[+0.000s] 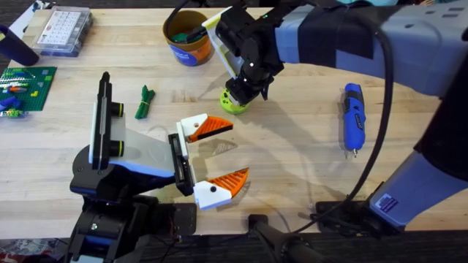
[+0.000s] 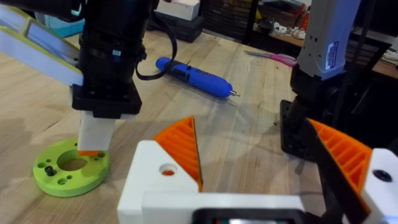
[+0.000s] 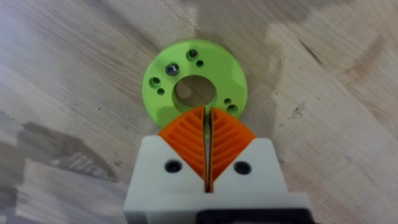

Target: Pick up the gripper from the table and insert it into the empty holder that is missing its gripper. Then pick up a screw, insert it into the mounting hole, and use the screwdriver to tighten it. Finally, clean up the table by picking up the vegetable and placing it into the bucket.

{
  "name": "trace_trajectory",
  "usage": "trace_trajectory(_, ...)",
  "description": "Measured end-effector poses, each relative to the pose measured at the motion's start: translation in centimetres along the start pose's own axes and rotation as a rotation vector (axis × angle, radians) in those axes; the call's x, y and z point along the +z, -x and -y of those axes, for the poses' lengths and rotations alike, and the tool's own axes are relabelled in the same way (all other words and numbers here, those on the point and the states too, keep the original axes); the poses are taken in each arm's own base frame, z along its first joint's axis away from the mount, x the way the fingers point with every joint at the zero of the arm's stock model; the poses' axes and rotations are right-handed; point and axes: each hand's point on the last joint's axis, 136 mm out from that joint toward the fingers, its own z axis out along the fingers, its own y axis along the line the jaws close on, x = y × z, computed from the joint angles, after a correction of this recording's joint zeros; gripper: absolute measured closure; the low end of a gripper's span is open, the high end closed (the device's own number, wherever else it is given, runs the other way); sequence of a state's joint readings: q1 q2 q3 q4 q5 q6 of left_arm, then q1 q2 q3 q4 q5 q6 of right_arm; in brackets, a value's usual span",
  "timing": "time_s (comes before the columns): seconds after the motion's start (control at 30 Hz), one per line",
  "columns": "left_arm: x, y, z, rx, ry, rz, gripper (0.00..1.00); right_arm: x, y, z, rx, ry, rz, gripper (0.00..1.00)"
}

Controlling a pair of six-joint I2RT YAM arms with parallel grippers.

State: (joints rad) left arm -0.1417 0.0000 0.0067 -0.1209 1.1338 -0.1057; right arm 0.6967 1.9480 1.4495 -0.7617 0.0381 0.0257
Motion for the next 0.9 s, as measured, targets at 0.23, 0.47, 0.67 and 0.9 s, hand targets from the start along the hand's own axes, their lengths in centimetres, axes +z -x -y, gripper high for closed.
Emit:
trace_trajectory(0.23, 0.0, 0.1, 0.0, 0.004, 0.0, 0.002, 0.014, 0.0, -0.1, 0.0, 0.001, 0.001, -0.004, 0.952)
trace_trajectory(0.47, 0.0, 0.1, 0.0, 0.004, 0.0, 0.002, 0.014, 0.0, -0.6, 0.0, 0.0, 0.001, -0.025, 0.952)
trace_trajectory(0.67, 0.0, 0.1, 0.0, 0.004, 0.0, 0.002, 0.014, -0.6, -3.0, 0.1, 0.0, -0.001, -0.121, 0.952)
trace_trajectory(0.9, 0.0, 0.1, 0.0, 0.004, 0.0, 0.002, 0.015, -2.7, -3.3, 0.0, 0.0, 0.006, -0.099, 0.952)
